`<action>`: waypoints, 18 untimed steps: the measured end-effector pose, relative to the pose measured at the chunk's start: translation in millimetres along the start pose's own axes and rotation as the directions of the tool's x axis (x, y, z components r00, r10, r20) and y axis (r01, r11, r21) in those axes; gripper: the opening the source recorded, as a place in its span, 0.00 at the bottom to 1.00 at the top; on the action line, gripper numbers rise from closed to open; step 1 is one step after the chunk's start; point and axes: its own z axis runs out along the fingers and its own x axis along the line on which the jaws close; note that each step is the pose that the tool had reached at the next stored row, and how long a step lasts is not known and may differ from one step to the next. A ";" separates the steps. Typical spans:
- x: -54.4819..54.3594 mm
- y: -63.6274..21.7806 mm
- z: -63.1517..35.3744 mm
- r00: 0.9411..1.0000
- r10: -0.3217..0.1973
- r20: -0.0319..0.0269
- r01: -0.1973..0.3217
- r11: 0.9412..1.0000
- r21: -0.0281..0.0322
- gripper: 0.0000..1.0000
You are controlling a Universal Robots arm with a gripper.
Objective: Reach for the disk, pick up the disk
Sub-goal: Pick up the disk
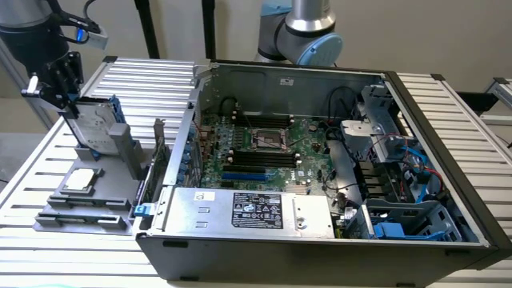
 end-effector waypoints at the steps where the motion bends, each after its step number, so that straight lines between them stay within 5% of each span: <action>1: 0.0 0.0 -0.1 1.000 0.000 0.000 0.000 1.000 0.000 0.33; 7: -0.1 0.1 -7.0 1.000 0.000 0.000 0.000 1.000 0.001 0.33; 18: -0.8 -4.9 -49.4 1.000 -0.004 0.004 0.004 1.000 0.002 0.33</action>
